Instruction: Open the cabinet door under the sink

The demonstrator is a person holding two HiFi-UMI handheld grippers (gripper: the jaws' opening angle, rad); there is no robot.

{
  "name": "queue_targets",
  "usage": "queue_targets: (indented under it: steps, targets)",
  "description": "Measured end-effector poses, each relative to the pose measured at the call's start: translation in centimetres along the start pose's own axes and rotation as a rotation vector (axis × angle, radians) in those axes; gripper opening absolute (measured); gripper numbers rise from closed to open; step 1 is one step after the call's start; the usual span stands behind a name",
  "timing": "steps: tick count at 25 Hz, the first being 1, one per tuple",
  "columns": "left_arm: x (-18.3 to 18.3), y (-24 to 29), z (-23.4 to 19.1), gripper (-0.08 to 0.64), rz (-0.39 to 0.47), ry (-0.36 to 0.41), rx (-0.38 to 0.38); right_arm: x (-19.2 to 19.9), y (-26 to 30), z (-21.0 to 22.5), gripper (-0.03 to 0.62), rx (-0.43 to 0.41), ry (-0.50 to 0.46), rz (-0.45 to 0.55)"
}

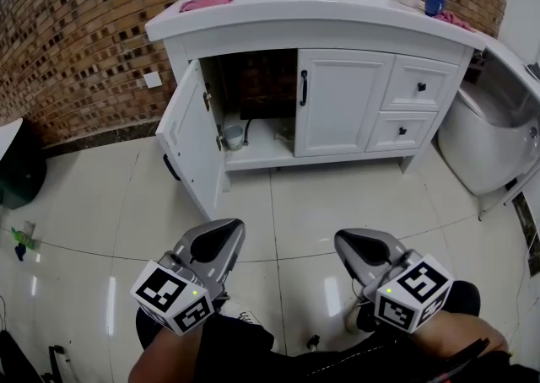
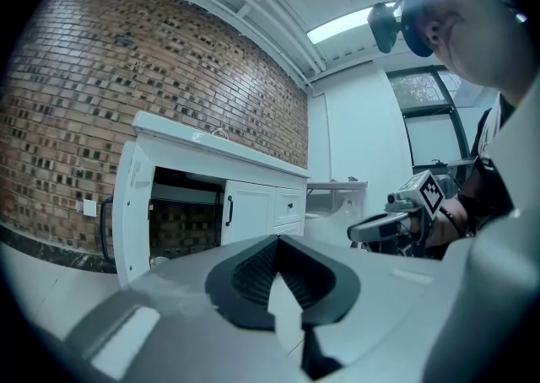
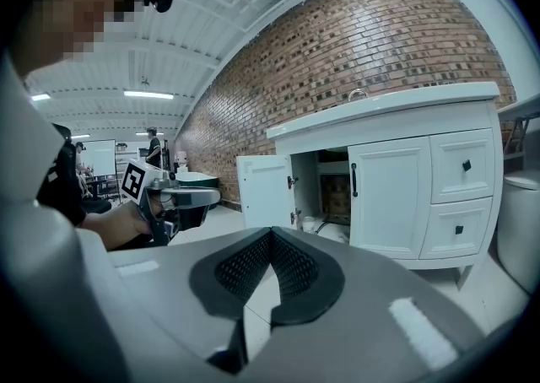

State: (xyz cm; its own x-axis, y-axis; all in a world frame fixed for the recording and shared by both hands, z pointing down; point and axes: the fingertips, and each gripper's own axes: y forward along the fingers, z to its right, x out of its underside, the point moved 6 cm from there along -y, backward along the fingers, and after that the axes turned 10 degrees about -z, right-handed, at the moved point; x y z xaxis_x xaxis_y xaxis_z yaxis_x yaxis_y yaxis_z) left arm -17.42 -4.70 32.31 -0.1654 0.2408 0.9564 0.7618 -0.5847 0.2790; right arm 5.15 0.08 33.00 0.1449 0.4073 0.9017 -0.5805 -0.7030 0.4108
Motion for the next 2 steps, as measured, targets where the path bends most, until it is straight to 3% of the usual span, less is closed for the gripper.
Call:
queue_targets:
  steps: [2]
  targets:
    - [-0.01, 0.03, 0.01, 0.005, -0.001, 0.0, -0.001, -0.06, -0.01, 0.03, 0.006, 0.001, -0.001, -0.002]
